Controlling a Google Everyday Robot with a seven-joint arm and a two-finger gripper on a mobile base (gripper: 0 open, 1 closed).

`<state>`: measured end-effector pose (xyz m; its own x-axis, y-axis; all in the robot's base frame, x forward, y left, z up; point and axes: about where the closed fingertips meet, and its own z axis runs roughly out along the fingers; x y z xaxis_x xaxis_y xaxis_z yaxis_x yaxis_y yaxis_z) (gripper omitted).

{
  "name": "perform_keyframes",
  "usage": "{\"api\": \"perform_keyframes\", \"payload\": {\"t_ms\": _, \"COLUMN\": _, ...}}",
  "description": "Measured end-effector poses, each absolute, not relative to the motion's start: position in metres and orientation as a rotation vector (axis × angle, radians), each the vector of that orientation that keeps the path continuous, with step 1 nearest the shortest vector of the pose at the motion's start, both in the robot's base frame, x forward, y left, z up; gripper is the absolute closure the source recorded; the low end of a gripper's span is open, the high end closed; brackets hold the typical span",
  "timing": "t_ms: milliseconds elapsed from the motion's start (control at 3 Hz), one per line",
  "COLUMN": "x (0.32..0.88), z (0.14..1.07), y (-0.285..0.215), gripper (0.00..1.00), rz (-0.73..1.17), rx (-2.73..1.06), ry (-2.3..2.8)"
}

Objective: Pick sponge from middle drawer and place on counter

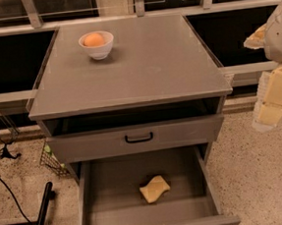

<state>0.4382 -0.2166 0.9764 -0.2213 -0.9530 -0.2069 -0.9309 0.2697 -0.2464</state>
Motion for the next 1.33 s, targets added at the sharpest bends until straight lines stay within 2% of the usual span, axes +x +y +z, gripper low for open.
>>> {"api": "perform_keyframes", "payload": {"t_ms": 667, "x": 0.439, "z": 0.965, "y": -0.216, "gripper": 0.0, "rz": -0.083, "rx": -1.681, "ry": 2.235}}
{"api": "perform_keyframes", "payload": {"t_ms": 1333, "x": 0.459, "z": 0.893, "y": -0.21, "gripper": 0.0, "rz": -0.006, "rx": -1.459, "ry": 2.321}}
